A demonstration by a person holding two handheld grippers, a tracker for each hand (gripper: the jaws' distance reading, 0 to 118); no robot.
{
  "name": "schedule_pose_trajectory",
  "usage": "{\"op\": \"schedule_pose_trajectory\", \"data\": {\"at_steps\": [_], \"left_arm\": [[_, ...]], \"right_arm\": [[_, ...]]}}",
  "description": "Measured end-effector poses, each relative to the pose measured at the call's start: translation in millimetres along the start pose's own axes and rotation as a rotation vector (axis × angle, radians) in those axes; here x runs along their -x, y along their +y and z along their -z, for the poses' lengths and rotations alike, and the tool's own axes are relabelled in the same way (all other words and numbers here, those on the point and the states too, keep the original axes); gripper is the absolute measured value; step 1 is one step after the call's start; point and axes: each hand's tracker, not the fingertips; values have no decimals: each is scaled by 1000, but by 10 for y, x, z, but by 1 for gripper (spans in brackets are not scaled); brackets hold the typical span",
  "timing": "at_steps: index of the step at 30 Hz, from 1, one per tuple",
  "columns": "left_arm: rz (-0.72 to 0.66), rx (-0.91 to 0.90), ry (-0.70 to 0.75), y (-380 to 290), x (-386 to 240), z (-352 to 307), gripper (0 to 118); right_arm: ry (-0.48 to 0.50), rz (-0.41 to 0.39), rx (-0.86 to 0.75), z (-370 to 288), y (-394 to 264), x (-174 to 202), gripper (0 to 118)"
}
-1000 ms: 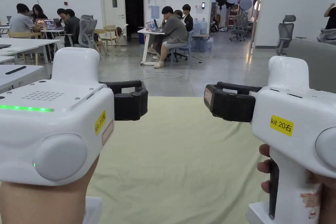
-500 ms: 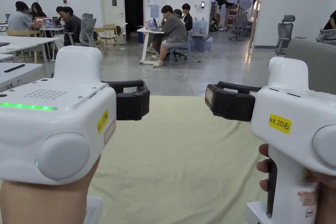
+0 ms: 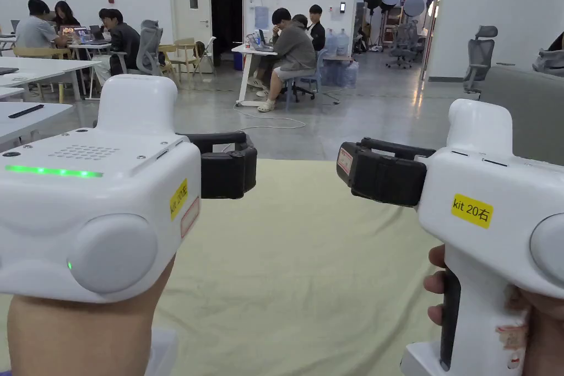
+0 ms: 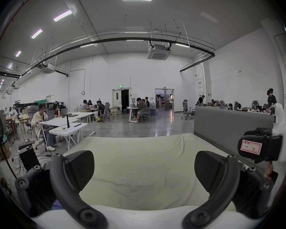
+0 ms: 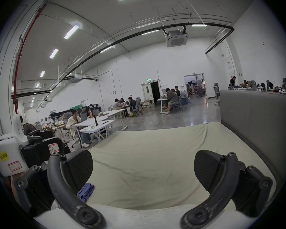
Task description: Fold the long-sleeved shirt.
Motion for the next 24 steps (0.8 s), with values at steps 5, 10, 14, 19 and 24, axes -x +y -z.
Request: {"op": "schedule_pose_trajectory", "data": {"at_steps": [5,10,14,19,24], "left_arm": [[11,5,4,-7,-6,5,118],[6,8,2,-7,4,6,118],[10,6,3,-4,-1,-5,118],[13,11,2,-5,-14,-6,118],[13,15,3,-25,-16,5,118]], "right_arm": [[-27,-44,2,20,-22,75,118],[-39,-41,-2,15,-2,84,118],[-53,-33,1,15,6,64,118],[-208,-129,-11,36,-25,102,118],[-150,-96,3,2,-17,86,118]]}}
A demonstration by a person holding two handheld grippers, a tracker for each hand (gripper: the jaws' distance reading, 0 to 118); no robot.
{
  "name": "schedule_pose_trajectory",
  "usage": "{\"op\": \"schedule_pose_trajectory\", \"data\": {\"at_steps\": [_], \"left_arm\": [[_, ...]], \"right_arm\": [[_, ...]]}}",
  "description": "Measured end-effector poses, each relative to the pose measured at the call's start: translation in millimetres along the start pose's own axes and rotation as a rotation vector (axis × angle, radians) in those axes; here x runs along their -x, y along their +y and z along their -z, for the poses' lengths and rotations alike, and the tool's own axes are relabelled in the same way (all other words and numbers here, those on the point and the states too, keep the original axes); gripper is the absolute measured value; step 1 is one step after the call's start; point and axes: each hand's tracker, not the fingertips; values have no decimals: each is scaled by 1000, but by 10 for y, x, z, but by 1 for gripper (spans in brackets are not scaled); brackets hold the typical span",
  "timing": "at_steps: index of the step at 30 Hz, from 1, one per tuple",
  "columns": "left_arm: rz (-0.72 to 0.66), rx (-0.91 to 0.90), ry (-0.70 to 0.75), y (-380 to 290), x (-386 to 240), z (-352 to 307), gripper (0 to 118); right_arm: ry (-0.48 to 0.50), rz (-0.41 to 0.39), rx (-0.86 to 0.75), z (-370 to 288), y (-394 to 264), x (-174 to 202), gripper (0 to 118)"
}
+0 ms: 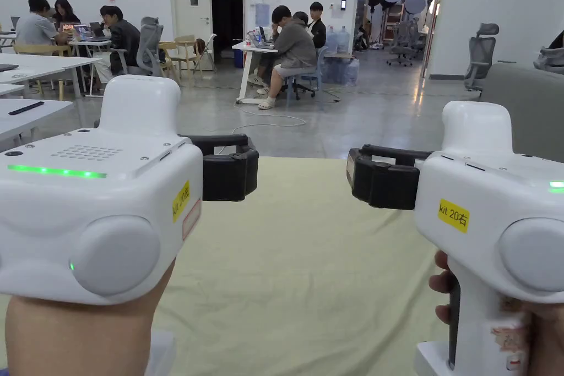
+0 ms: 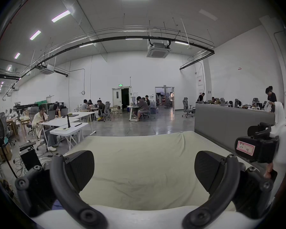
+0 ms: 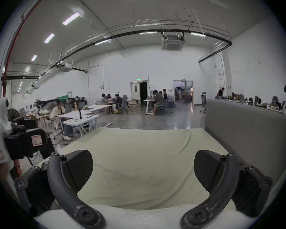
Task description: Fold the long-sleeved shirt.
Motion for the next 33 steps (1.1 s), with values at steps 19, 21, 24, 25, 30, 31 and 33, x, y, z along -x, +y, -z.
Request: {"op": "schedule_pose_trajectory", "data": {"at_steps": [19,21,24,25,30,31,33], "left_arm": [[-2,30,2,-71,21,55,118],[-4,30,2,-69,23,55,118],[-8,27,4,-70,30,53,118],[-8,27,4,-71,33,55,118],[-11,33,8,-87,43,69,118],[-12,34,7,-90,43,70,118],[-12,35,7,-93,44,71,118]], "right_arm": [[9,41,19,71,-81,-8,118],[11,44,15,72,-76,-8,118],[19,50,17,75,-73,-10,118],[16,52,18,79,-75,-10,118],[14,52,18,90,-97,-9,118],[16,51,20,92,-101,-8,118],[13,48,24,99,-108,0,118]]}}
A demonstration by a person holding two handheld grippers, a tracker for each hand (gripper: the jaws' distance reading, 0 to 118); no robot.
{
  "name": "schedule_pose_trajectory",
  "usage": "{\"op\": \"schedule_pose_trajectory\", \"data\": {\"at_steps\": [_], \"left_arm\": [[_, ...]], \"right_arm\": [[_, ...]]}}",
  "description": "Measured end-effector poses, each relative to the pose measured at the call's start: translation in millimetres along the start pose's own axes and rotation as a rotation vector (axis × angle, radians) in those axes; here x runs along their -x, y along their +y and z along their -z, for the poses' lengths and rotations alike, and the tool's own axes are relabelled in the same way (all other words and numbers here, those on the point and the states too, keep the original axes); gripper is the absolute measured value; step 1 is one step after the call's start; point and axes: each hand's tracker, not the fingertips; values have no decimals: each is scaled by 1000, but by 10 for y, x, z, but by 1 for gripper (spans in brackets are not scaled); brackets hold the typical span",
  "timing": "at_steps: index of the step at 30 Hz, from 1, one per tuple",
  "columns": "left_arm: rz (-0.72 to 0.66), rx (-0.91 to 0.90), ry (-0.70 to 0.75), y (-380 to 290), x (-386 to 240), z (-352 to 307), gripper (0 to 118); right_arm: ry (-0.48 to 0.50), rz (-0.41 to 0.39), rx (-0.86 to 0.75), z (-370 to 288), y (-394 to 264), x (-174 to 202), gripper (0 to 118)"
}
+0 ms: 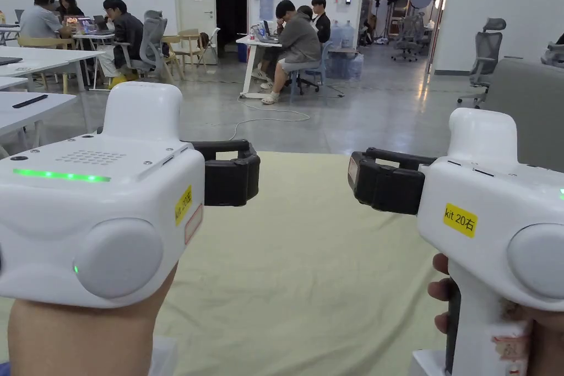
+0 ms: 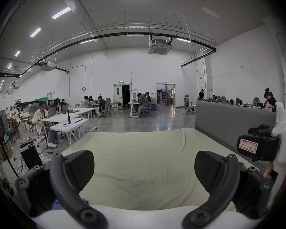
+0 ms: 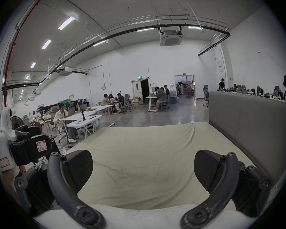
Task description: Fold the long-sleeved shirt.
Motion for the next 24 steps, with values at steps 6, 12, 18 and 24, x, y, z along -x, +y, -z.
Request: {"op": "schedule_pose_trajectory", "data": {"at_steps": [6,12,18,24], "left_arm": [[-4,-1,-1,-2,1,1,118],[-2,-5,0,3,4,-6,118],[-2,-6,2,13,16,-12,118],[0,-9,1,19,18,-18,118]], "right_arm": [[-16,7,-12,-3,-4,10,118],[-37,2,-20,-1,8,4,118],[-18,16,-12,7,15,-4,118],[-33,-1,-5,31,4,36,118]]}}
